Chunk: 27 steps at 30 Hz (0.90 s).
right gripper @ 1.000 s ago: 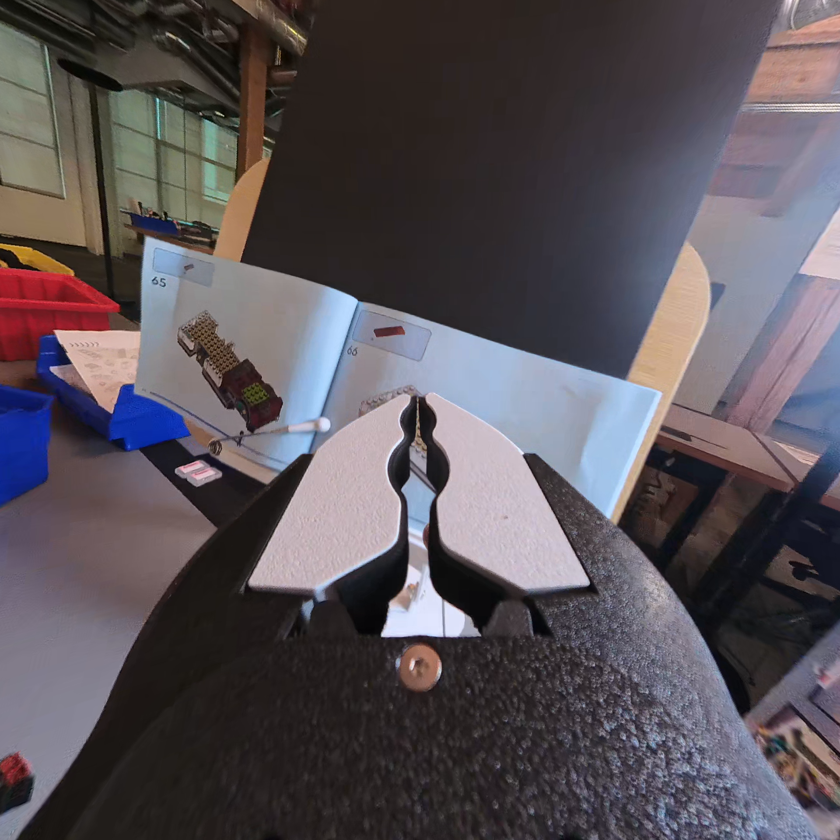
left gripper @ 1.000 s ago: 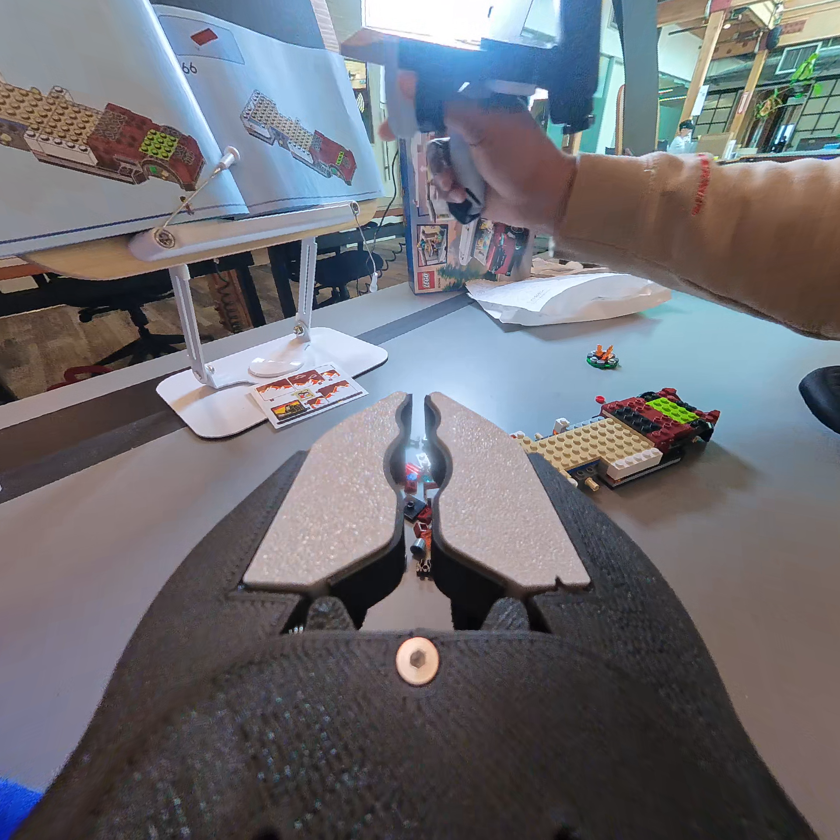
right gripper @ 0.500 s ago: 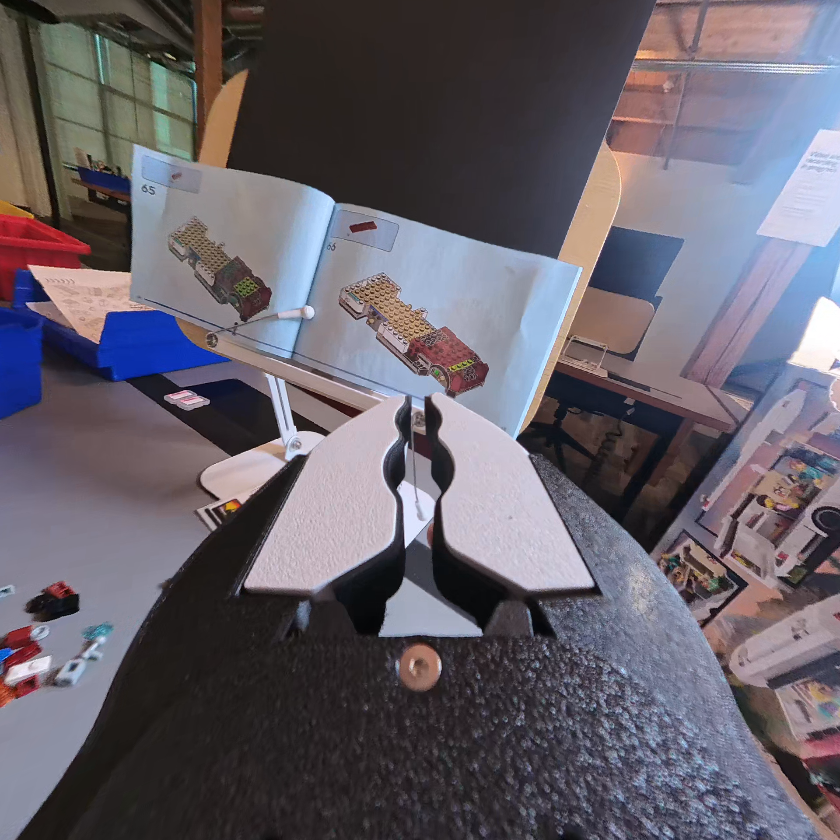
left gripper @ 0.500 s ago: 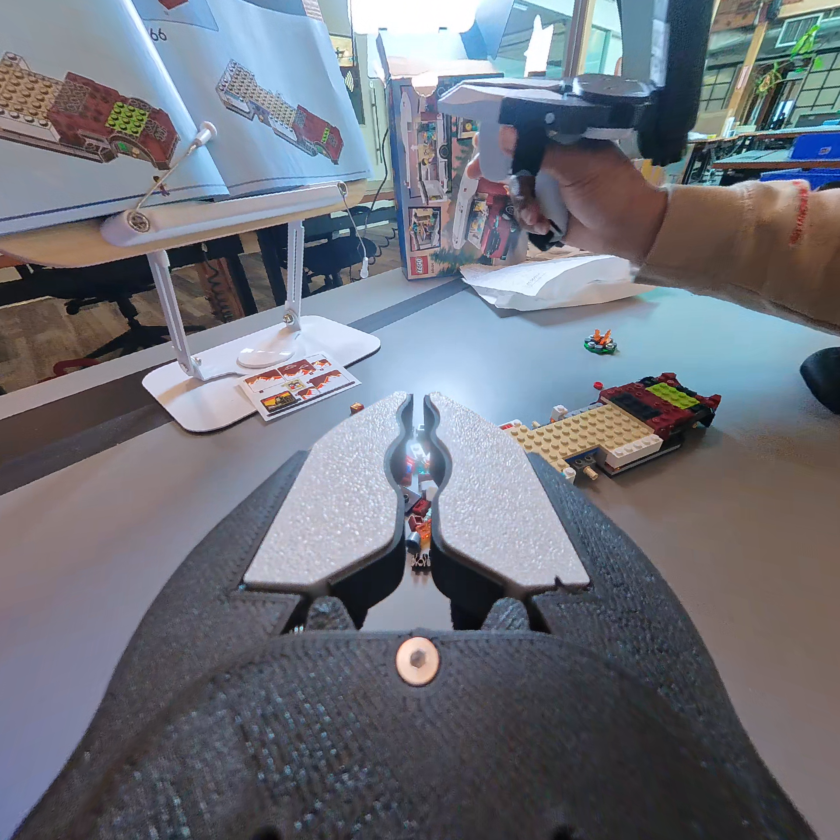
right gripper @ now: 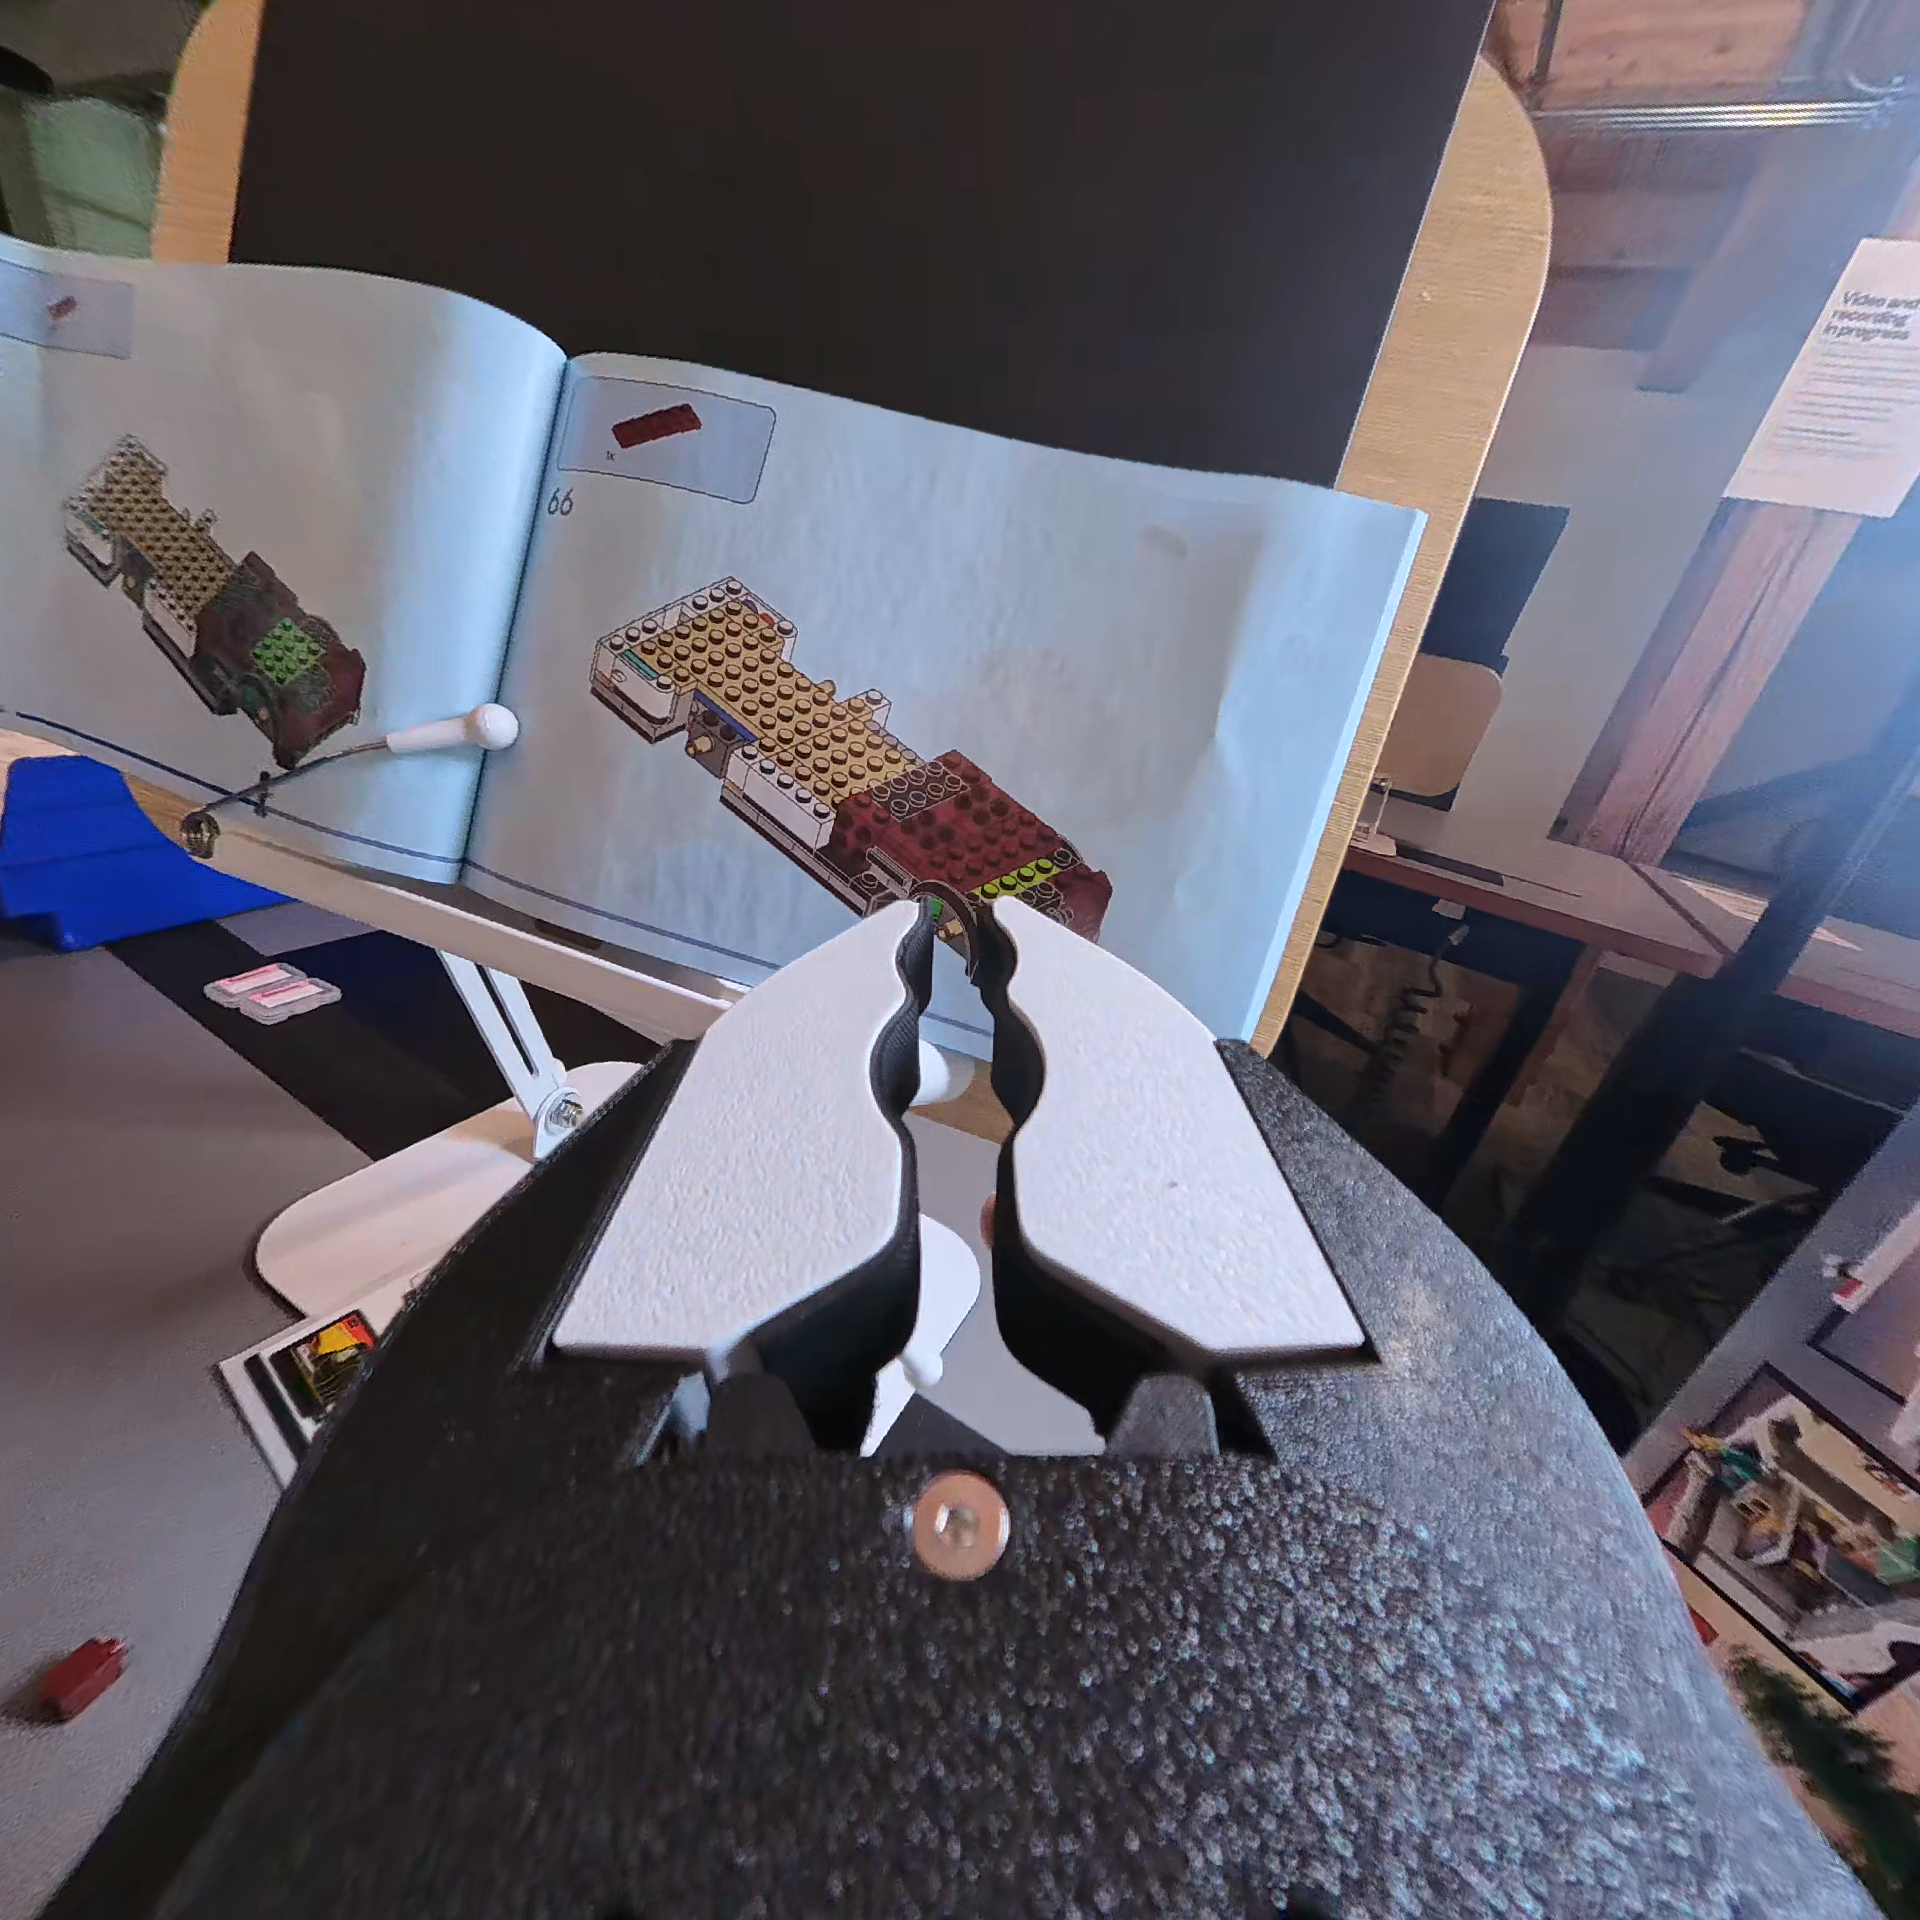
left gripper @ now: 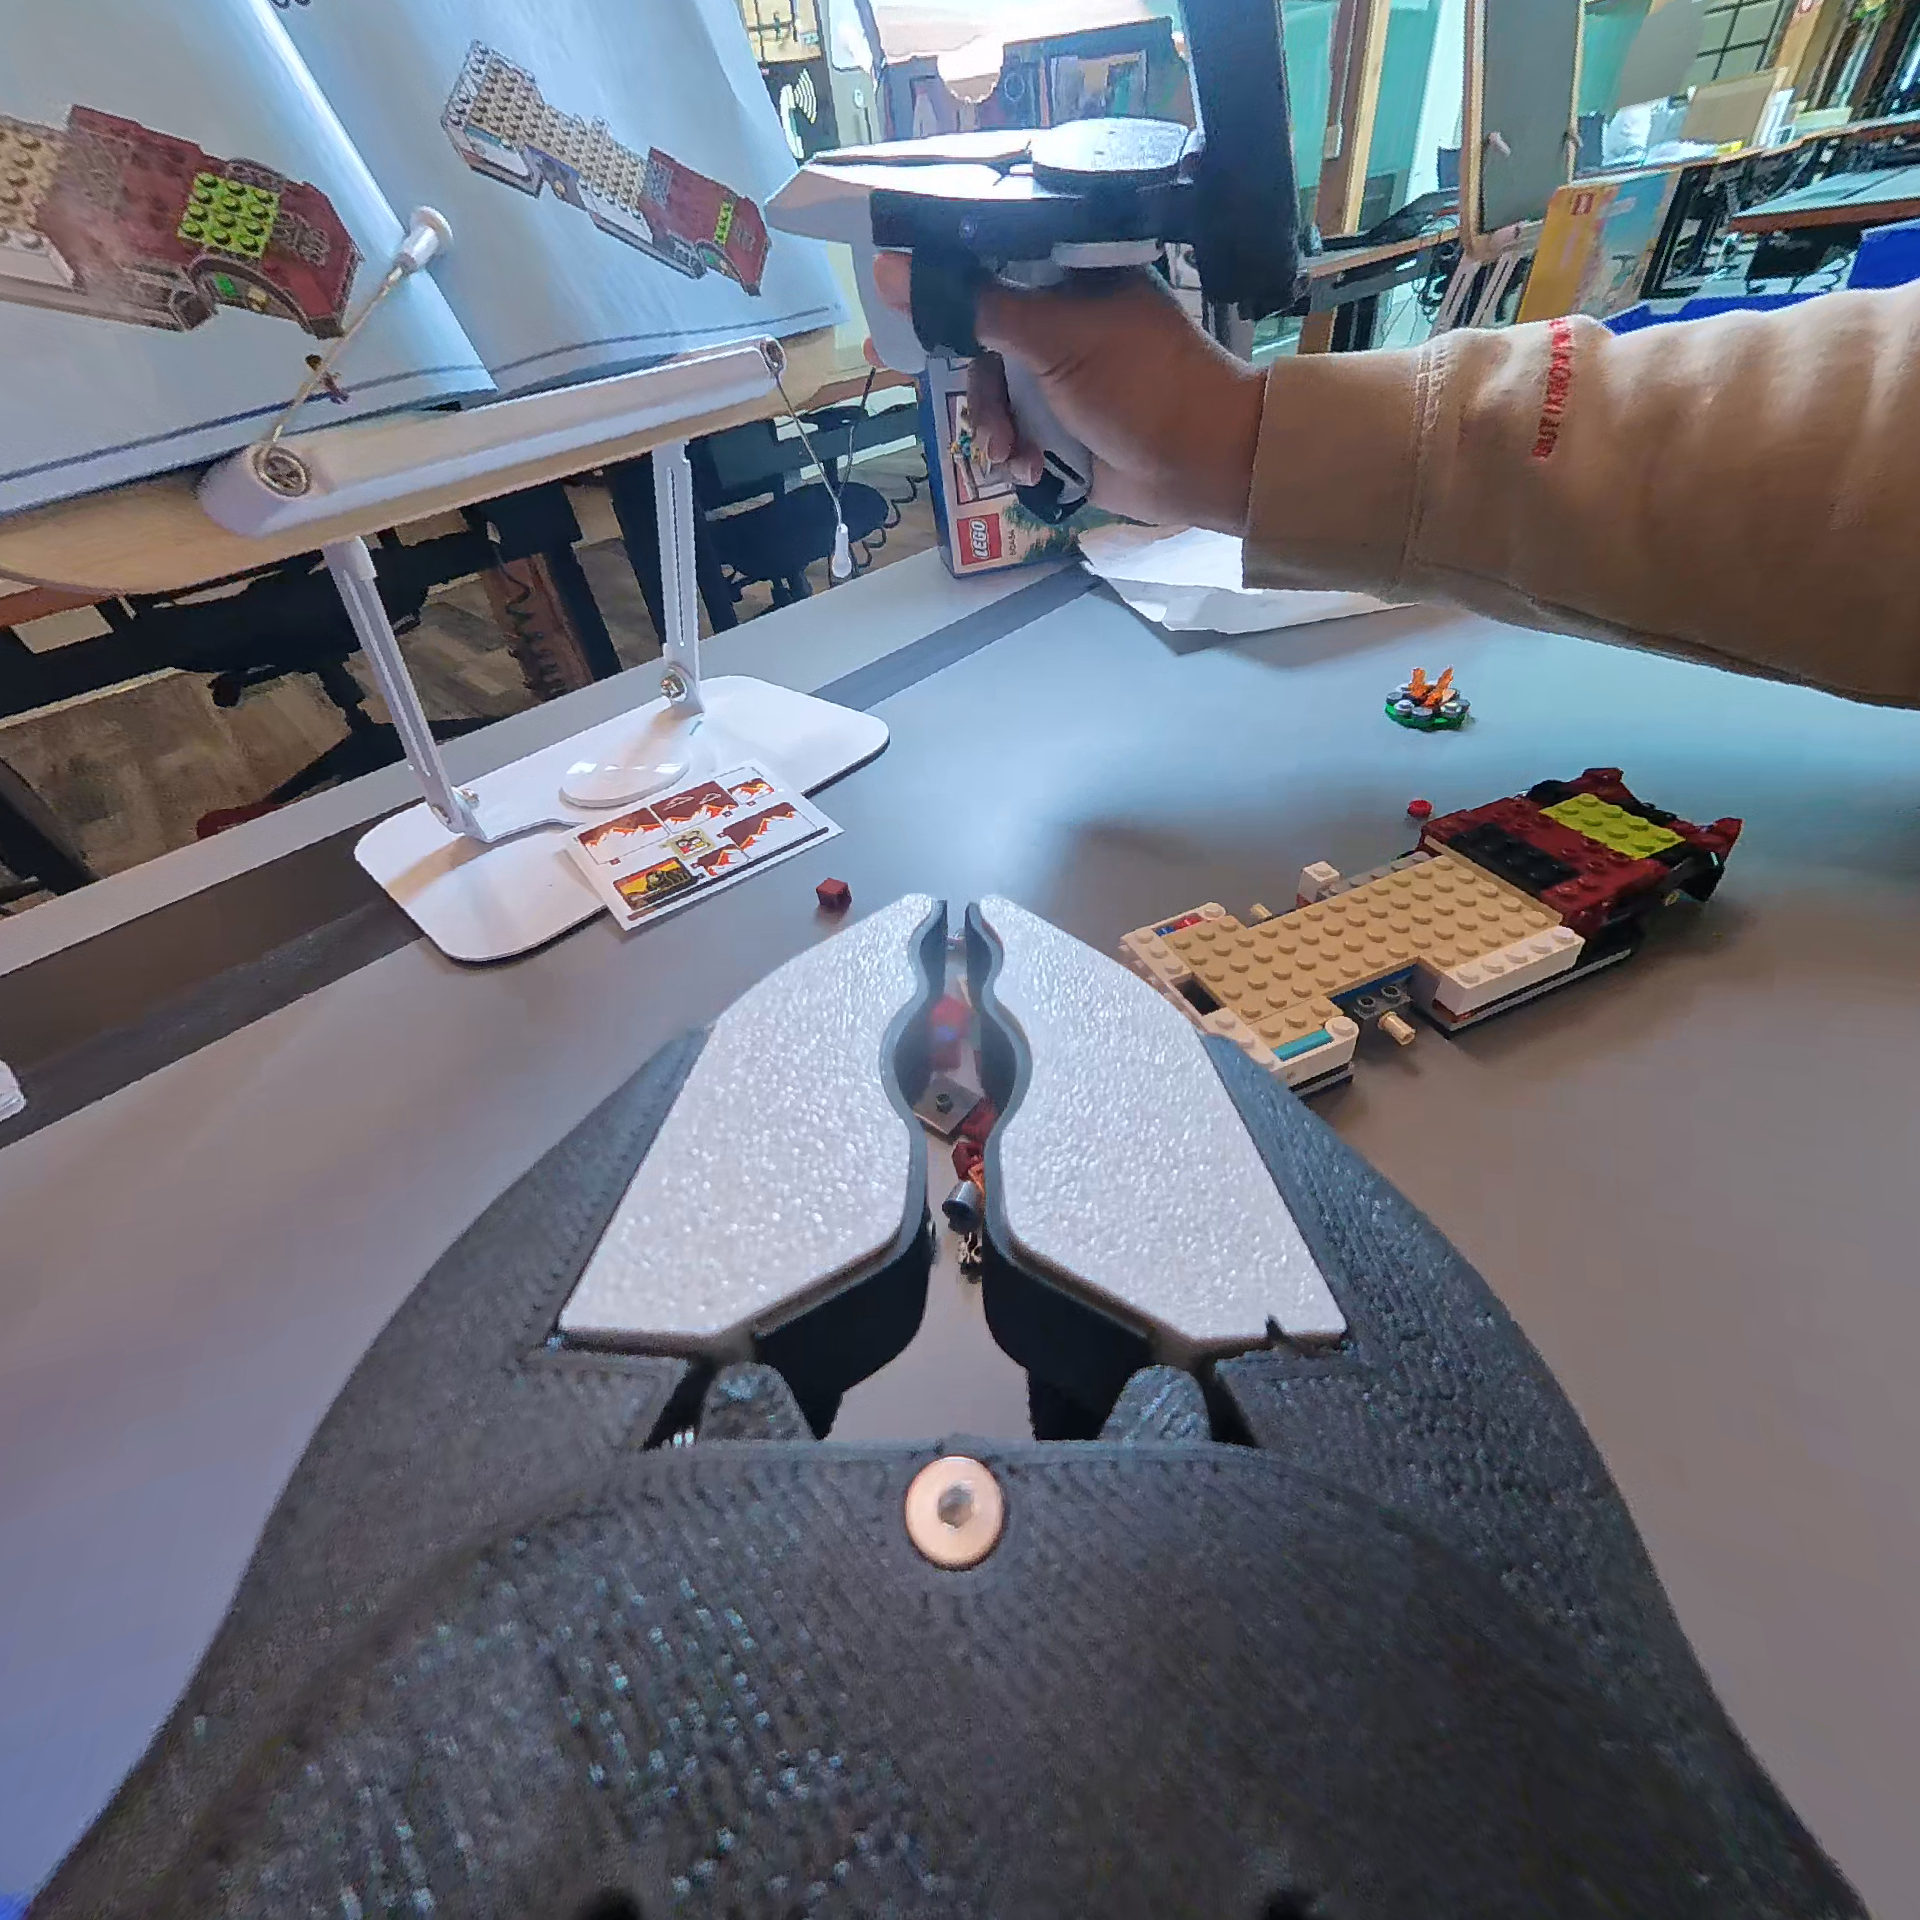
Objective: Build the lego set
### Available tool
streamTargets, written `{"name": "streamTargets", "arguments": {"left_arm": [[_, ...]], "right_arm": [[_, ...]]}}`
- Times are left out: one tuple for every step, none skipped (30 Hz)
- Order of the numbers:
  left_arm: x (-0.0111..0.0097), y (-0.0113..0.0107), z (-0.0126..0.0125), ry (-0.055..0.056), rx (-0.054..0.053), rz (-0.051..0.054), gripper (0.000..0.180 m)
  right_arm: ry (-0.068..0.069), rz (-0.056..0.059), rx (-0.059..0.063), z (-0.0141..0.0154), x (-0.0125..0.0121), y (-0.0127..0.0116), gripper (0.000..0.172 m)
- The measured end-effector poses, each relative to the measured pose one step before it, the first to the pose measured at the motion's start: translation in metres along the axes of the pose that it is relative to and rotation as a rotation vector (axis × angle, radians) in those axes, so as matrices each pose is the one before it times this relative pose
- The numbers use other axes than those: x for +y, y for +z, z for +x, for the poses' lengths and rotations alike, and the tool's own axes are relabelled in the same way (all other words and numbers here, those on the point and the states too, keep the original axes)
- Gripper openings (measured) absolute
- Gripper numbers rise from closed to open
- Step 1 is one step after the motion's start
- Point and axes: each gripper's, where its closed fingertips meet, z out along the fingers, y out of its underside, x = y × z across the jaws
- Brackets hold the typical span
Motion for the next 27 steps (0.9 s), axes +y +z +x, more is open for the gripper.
{"name": "streamTargets", "arguments": {"left_arm": [[0.00164, 0.00105, -0.00012, 0.0013, 0.0001, -0.0064, 0.003], [0.0015, 0.0011, -0.00016, 0.0009, -0.0015, -0.0055, 0.003], [0.00122, 0.00094, -0.00017, 0.0005, -0.0009, -0.0046, 0.003], [0.00099, 0.00089, 0.0, 0.0011, -0.0007, -0.0037, 0.002], [0.00114, 0.00092, 0.00001, 0.0022, -0.0008, -0.0043, 0.002], [0.00127, 0.00105, -0.00004, 0.0027, -0.0005, -0.0056, 0.002], [0.00096, 0.00083, -0.00013, 0.003, -0.0011, -0.0035, 0.002], [0.00066, 0.00084, 0.00006, 0.0034, 0.0002, -0.002, 0.002], [0.00067, 0.00081, 0.00005, 0.003, -0.0006, -0.003, 0.002], [0.00086, 0.00081, -0.00002, 0.0024, -0.0006, -0.0036, 0.002], [0.00075, 0.00063, 0.0, 0.0013, -0.0002, -0.0032, 0.002], [0.00087, 0.00067, -0.00001, 0.0003, 0.0001, -0.0032, 0.002], [0.00081, 0.00047, -0.00016, 0.0, -0.0003, -0.0031, 0.002], [0.00058, 0.0004, -0.00032, -0.0002, -0.0013, -0.0019, 0.002], [0.00042, 0.00034, -0.00013, -0.0007, 0.0, -0.0022, 0.002], [0.00036, 0.00023, 0.00017, 0.001, 0.0007, -0.0019, 0.002], [0.00025, 0.00015, 0.00012, 0.0038, -0.0007, -0.0013, 0.002], [0.00029, 0.00009, 0.0004, 0.0041, 0.0005, -0.0017, 0.001], [0.00002, 0.00008, 0.00029, 0.0032, 0.0005, -0.0001, 0.001], [-0.00031, -0.00017, 0.00007, 0.0018, -0.0007, 0.0017, 0.001], [-0.00031, -0.00005, 0.00012, -0.0002, 0.0006, 0.0009, 0.001], [-0.00014, -0.00008, 0.00011, -0.0015, 0.0014, 0.0007, 0.001], [-0.00023, -0.00018, -0.00005, -0.0006, -0.0004, 0.0015, 0.001], [-0.00056, -0.00015, -0.00008, 0.0002, 0.0002, 0.0025, 0.001], [-0.00038, -0.00022, 0.00006, -0.0009, 0.0011, 0.0021, 0.001], [-0.00048, -0.00027, 0.00006, -0.0004, 0.0005, 0.0019, 0.001], [-0.00054, -0.00024, -0.00004, 0.0001, 0.0, 0.0024, 0.001]], "right_arm": [[-0.0013, 0.0001, -0.0022, 0.00018, 0.00138, 0.00125, 0.008], [-0.0016, 0.001, -0.0017, 0.0003, 0.00123, 0.00103, 0.008], [-0.0012, 0.0021, -0.0013, 0.00043, 0.00106, 0.00077, 0.008], [0.0011, 0.0016, -0.0008, 0.00059, 0.00104, 0.00056, 0.008], [0.0021, 0.0021, -0.0016, 0.00055, 0.00117, 0.00029, 0.008], [0.0002, 0.0017, -0.0021, 0.00039, 0.00128, 0.00029, 0.008], [-0.0029, 0.0026, -0.0019, 0.00035, 0.00126, 0.00002, 0.008], [-0.0047, 0.0049, -0.0029, 0.00025, 0.00082, 0.00004, 0.008], [-0.0055, 0.0067, -0.0041, 0.00011, 0.00045, -0.00004, 0.008], [-0.0059, 0.0058, -0.0043, 0.00002, 0.00019, 0.00022, 0.008], [-0.0052, 0.0052, -0.002, 0.00037, -0.0003, 0.00042, 0.008], [-0.0023, 0.0059, -0.0037, -0.00005, -0.00076, 0.00073, 0.008], [0.0005, 0.0055, -0.0065, -0.00047, -0.00111, 0.00114, 0.008], [0.0006, 0.0044, -0.0057, -0.00054, -0.00124, 0.00146, 0.008], [-0.0011, 0.0013, -0.0039, -0.0003, -0.00106, 0.00184, 0.008], [-0.0011, -0.0033, -0.0013, 0.00001, -0.00045, 0.00209, 0.007], [0.0001, -0.0041, -0.0004, 0.0002, -0.00008, 0.00221, 0.006], [0.0009, -0.0018, -0.0029, -0.00004, -0.0003, 0.00208, 0.005], [0.0009, 0.0007, -0.0026, -0.00019, -0.00066, 0.00174, 0.005], [0.0004, 0.0007, -0.0003, -0.0001, -0.00078, 0.00145, 0.005], [0.0009, -0.0023, -0.0016, -0.00038, -0.00015, 0.00148, 0.004], [0.0008, -0.0055, -0.0013, -0.00054, 0.00054, 0.00133, 0.004], [-0.0008, -0.0042, 0.0016, -0.00016, 0.00057, 0.00103, 0.004], [-0.0003, -0.0017, 0.0002, -0.00028, 0.00026, 0.00056, 0.004], [0.0019, -0.0028, -0.0013, -0.00048, 0.0004, 0.00021, 0.004], [0.0015, -0.0013, -0.0022, -0.00075, -0.00035, -0.00083, 0.004], [-0.0013, 0.0025, -0.0053, -0.00145, -0.00177, -0.00226, 0.004]]}}
